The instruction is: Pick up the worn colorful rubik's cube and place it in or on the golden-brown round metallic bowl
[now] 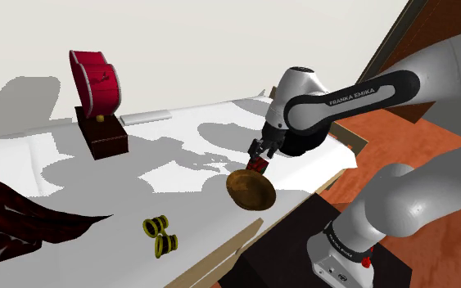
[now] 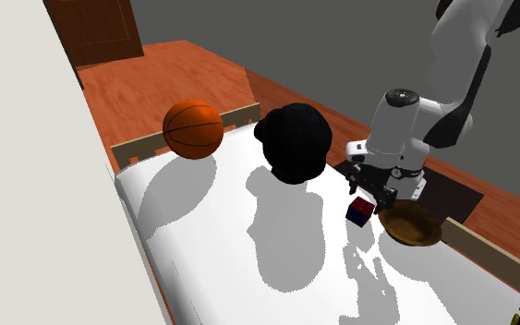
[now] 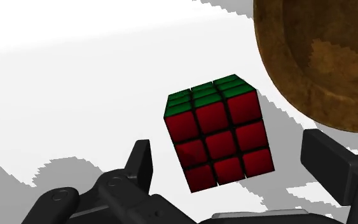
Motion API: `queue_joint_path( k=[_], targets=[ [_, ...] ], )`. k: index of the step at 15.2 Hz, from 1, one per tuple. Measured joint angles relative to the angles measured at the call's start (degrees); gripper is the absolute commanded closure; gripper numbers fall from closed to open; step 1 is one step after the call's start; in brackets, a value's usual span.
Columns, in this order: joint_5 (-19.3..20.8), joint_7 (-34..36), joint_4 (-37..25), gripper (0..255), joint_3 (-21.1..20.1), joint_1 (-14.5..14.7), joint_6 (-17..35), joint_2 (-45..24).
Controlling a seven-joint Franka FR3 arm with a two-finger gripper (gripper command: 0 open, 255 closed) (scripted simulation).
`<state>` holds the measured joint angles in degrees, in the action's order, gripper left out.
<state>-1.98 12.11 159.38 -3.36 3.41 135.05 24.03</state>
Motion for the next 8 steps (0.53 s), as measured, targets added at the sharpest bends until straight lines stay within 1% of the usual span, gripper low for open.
queue_joint_path(
  k=[6, 8],
  targets=[
    [0.1, -0.3, 2.2, 0, 0.0, -0.1, 7.0, -4.8],
    [0.1, -0.3, 2.3, 0, 0.0, -0.2, 8.3, -5.8]
  ],
)
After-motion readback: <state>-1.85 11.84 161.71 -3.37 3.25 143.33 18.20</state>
